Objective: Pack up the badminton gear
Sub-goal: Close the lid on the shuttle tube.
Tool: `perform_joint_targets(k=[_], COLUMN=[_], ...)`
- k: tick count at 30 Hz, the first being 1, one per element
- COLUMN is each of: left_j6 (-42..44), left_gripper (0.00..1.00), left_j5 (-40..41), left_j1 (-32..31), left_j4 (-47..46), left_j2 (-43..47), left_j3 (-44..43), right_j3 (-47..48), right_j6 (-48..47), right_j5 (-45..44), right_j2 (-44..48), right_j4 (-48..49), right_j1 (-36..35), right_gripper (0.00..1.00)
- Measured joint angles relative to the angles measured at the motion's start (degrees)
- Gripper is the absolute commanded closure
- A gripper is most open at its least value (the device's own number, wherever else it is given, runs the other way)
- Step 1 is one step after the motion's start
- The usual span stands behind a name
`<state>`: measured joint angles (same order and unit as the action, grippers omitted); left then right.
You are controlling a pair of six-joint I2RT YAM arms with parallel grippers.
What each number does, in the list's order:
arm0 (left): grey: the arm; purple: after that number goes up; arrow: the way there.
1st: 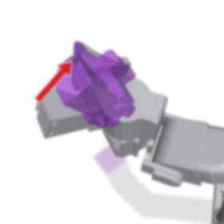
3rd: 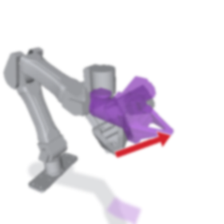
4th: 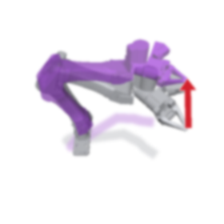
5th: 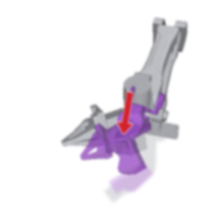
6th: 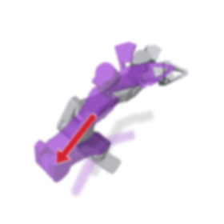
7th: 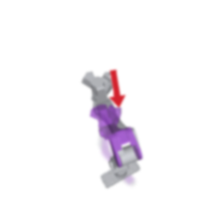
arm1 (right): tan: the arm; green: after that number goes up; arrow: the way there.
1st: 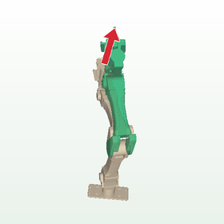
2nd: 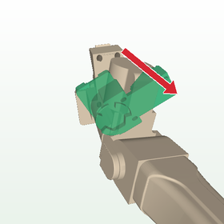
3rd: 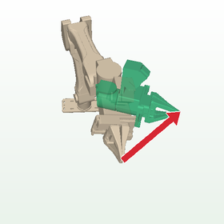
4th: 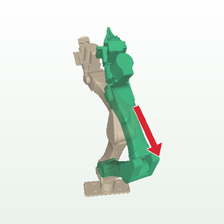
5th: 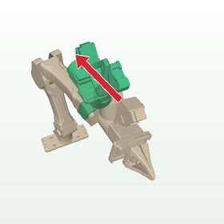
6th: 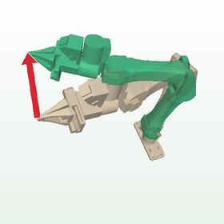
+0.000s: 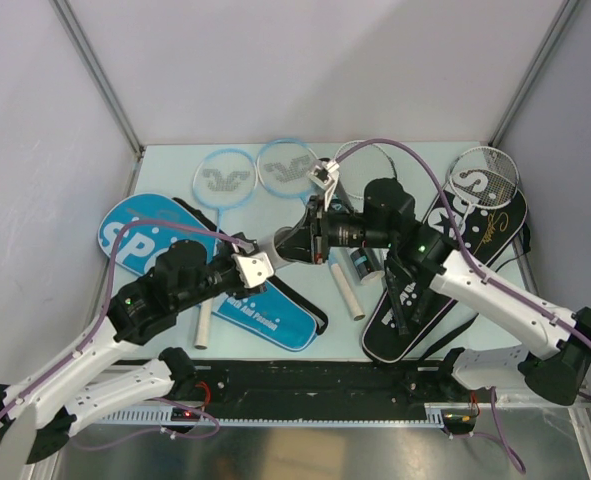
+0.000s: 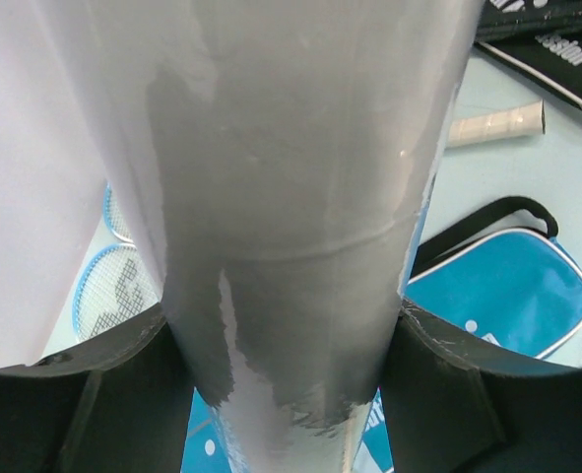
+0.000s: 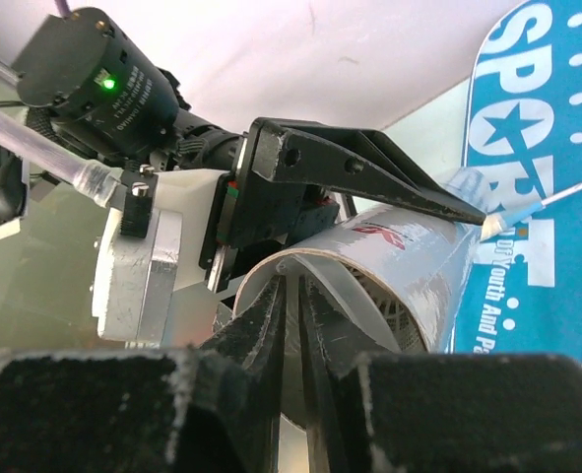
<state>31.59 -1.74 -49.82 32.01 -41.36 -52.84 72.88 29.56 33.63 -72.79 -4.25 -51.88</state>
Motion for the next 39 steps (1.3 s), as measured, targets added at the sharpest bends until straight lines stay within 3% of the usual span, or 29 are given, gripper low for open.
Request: perform_joint_targets(k=[18,29,39], left_j6=[-0.13,-0.61,-0.98], left_gripper=[0.52,0.53,0.52], left_j5=[-0.15,0.57,0.46], left_j1=[-0.2,-0.2,-0.2], left_j4=[-7.28,-7.48,-7.48], left_j2=[-0.24,-0.24,-0.09], left_j3=[0.02,0.66,0.66], right_j3=[0.22,1.53,2.93], right_j6=[0.42,0.42,-12.31], right_j5=[-1.51,-3.85,-21.35], right_j2=[5.99,11.26,11.61], right_j4=[-0.61,0.46,-7.34], right_j1=[0.74,0.74,-1.64], right_gripper=[0.81,0.71,0.58])
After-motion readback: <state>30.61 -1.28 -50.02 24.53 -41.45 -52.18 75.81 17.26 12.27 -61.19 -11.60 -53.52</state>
